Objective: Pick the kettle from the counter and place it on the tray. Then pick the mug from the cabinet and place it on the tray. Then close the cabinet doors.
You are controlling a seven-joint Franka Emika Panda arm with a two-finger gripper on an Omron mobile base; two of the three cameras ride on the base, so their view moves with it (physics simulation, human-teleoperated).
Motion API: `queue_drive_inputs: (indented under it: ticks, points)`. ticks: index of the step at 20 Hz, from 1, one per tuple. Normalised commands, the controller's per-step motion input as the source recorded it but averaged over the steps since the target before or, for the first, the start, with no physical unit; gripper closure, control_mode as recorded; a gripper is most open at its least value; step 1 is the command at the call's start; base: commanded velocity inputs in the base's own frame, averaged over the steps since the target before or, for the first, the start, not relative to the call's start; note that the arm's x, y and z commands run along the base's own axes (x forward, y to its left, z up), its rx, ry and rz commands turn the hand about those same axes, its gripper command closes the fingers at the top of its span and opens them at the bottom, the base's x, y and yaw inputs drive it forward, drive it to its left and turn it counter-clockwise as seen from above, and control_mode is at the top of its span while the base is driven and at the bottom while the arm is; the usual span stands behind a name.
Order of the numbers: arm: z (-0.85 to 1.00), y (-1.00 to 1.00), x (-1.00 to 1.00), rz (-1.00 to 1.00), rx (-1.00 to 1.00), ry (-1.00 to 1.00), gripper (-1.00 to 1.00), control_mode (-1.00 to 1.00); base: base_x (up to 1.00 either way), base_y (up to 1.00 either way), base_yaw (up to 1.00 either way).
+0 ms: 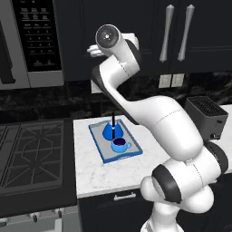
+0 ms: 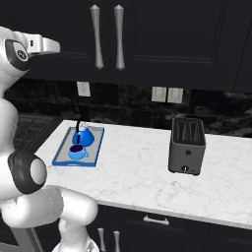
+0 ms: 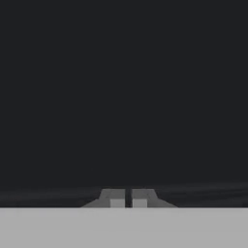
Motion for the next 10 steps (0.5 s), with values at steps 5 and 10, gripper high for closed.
queue_drive_inputs:
  ticks: [5, 10]
  points:
    - [-0.54, -0.49, 0.76, 0.06, -0.02, 0.00, 1.00, -1.00, 0.00, 0.00, 0.00]
    - [-0.72, -0.66, 0.51, 0.01, -0.07, 0.00, 1.00, -1.00, 0.00, 0.00, 0.00]
